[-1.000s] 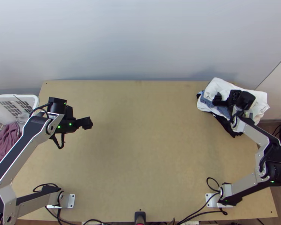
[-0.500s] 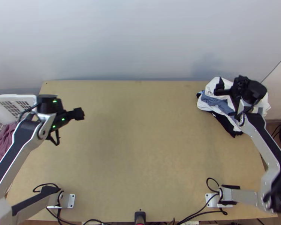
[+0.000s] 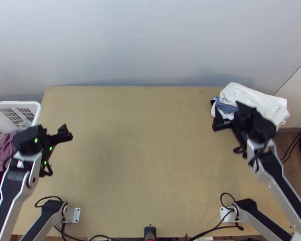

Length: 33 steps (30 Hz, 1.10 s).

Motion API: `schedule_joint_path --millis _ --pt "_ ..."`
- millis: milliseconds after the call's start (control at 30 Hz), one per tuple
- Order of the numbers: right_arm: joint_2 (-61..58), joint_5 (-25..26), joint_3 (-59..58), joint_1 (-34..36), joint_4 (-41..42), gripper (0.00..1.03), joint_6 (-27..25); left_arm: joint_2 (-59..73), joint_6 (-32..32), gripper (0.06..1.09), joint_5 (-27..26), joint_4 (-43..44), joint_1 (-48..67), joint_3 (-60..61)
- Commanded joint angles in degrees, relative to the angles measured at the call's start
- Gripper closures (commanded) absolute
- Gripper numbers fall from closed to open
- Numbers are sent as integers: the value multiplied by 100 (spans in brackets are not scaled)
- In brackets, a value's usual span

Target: Fold the t-shirt

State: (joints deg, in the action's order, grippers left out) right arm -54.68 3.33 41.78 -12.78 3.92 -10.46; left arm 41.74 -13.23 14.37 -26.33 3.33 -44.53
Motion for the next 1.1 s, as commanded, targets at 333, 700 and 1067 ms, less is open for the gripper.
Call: schedule_joint_path --millis 333,700,1067 --pt "1873 141 -3273 -392 1471 3 -106 -2143 1077 10 813 3204 -439 3179" --pt "4580 133 -4029 -471 302 3 -510 -4182 1192 10 804 3441 -175 4471" --pt "5476 18 -4134 -296 -419 3 -791 -4174 1174 10 778 3002 -166 4471"
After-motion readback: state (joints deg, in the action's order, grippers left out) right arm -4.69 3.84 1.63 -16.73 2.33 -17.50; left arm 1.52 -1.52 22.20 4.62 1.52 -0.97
